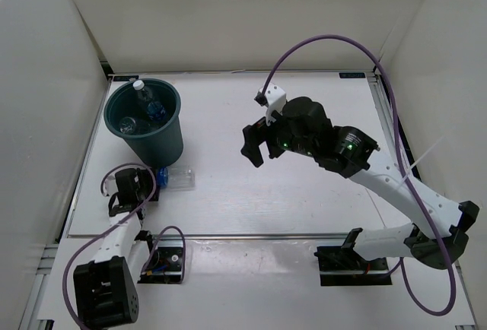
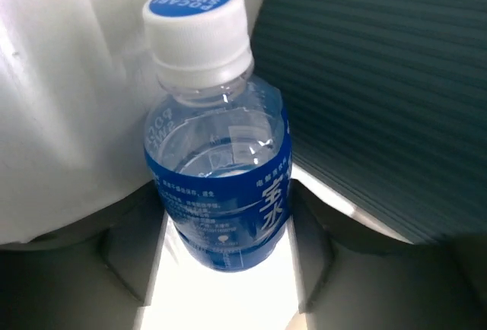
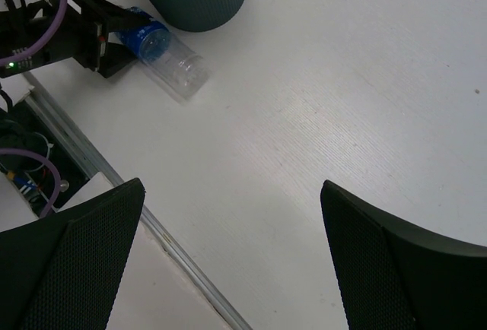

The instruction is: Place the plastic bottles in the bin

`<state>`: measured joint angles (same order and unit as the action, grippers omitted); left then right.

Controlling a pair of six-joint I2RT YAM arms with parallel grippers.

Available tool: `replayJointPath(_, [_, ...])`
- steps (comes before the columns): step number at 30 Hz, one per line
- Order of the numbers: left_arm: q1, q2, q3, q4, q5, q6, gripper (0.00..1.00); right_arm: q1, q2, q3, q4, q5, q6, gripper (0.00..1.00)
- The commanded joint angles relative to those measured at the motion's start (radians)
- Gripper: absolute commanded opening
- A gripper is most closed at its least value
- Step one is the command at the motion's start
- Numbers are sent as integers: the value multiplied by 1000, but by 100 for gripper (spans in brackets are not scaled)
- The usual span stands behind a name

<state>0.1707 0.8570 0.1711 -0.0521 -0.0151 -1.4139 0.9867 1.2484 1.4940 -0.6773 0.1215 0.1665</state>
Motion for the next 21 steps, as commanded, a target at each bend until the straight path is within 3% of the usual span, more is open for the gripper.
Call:
replayJointPath(1, [45, -53, -36, -12, 124, 78, 63, -8, 22, 17, 28, 7, -21, 100])
replayJointPath(4, [101, -179, -96, -38, 202, 99, 54, -19, 42, 26, 28, -2, -21, 100])
replayJointPath(7, [124, -323, -64, -220, 288, 156, 53, -28, 65, 38, 38, -13, -21, 100])
replayJointPath(11, [124, -545, 158, -810, 239, 167, 54, -37, 86, 48, 38, -34, -2, 100])
replayJointPath(13, [124, -596, 266, -931, 205, 167, 56, -37, 95, 48, 38, -34, 17, 100])
replayJointPath(17, [124, -552, 552, -980, 110, 254, 57, -46, 105, 48, 38, -65, 30, 100])
replayJointPath(21, [124, -336, 883, -938, 17, 394, 57, -46, 125, 48, 47, -74, 39, 100])
